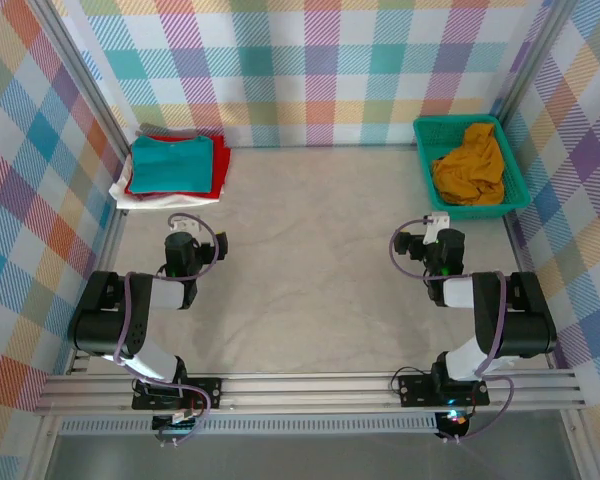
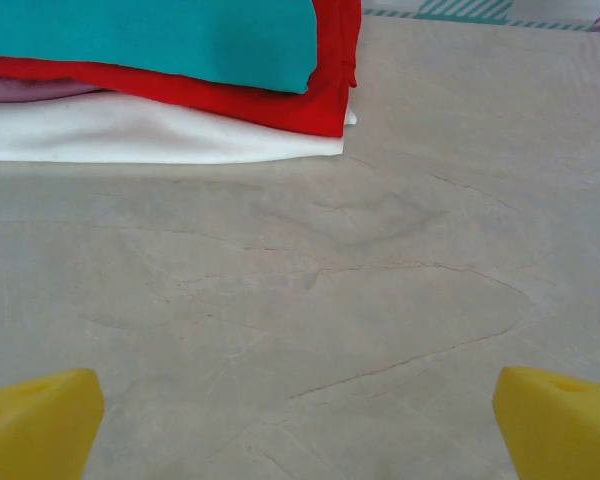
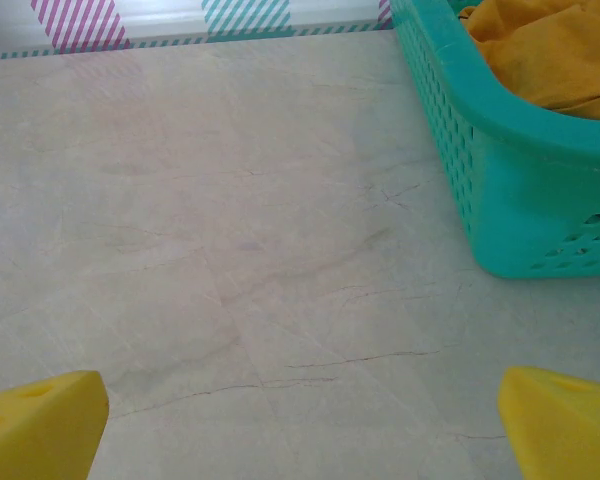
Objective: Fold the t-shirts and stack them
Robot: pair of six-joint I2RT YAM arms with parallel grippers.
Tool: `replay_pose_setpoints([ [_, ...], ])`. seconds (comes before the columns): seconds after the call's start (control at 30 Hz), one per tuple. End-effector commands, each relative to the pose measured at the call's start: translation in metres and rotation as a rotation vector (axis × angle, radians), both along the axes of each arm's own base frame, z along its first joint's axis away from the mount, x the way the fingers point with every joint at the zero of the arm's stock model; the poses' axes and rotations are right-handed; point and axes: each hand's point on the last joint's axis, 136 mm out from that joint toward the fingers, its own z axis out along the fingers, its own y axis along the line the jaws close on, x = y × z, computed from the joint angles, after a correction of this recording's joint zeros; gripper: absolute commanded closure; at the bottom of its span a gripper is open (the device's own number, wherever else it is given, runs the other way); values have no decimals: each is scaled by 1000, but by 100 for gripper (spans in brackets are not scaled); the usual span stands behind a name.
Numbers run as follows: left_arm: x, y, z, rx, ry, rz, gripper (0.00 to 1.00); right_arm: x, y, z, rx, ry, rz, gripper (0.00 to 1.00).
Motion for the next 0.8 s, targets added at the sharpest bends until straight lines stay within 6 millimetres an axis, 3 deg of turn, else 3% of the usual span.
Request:
replay_pose_setpoints([
  [0.0,2,2,2,9,-2,4,0,6,2,9,5,-31,14,0],
  [0.63,3,2,3,2,-4,3,0,6,1,8,9,-25,16,0],
  [0.67,2,1,7,4,-20,-1,0,6,-1,11,7,-44,1,0],
  [0.77,-8,-7,50,42,-41,-21,0,-1,-6,53,-17,-19,-62,0],
])
